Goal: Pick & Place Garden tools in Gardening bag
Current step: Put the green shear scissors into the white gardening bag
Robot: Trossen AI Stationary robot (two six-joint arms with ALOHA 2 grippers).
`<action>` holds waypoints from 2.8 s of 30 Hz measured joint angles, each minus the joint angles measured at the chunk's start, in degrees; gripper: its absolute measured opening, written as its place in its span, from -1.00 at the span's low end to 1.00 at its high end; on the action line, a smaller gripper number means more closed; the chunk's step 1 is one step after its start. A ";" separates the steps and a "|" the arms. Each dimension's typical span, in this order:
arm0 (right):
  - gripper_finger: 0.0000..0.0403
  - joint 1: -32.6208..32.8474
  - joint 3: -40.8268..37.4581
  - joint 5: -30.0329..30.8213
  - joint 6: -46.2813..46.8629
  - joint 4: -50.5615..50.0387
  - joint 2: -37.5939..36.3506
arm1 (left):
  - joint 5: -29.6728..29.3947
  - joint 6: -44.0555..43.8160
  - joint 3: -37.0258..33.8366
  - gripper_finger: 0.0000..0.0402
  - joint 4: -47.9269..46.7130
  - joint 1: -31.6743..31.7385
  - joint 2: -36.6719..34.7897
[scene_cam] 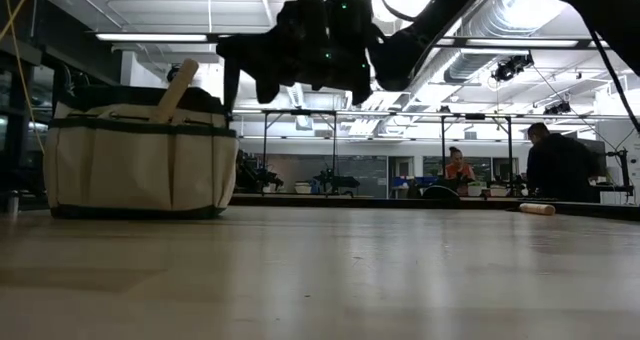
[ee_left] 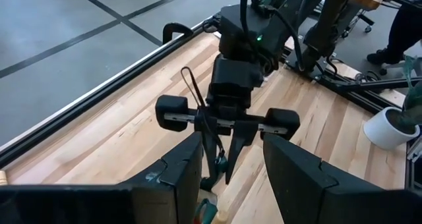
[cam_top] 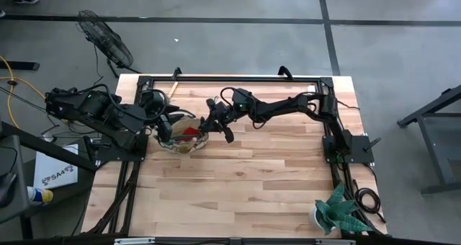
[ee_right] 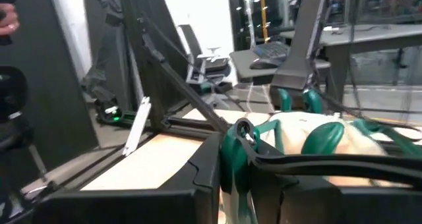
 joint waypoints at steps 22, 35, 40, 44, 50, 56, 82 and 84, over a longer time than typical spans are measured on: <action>-0.79 -0.11 1.91 3.86 -3.25 -7.27 1.97 | 0.15 1.05 0.00 -0.22 -0.01 0.01 0.00; -0.65 0.71 1.89 5.30 -3.14 -6.23 1.97 | 0.22 1.50 0.00 -0.22 -0.10 0.01 0.00; -0.65 1.05 1.89 5.46 -2.88 -6.67 1.97 | 0.23 1.50 0.00 -0.22 -0.09 0.02 0.00; -0.64 0.98 1.89 5.37 0.20 -7.41 1.97 | 0.29 1.49 0.00 -0.22 -0.09 0.00 0.00; -0.59 0.88 1.89 5.16 1.40 -7.89 1.55 | 0.50 1.49 0.00 -0.22 -0.07 0.00 0.00; -0.18 0.85 1.89 5.43 4.12 -7.71 1.51 | 0.54 1.49 0.00 -0.22 0.02 0.00 0.00; 0.41 1.03 1.85 11.15 -2.83 -21.60 -4.59 | 1.68 1.49 0.00 -0.22 0.77 0.00 0.02; 0.41 1.03 1.86 12.41 -4.78 -23.74 -5.73 | 1.72 1.49 0.00 -0.22 0.77 0.00 0.02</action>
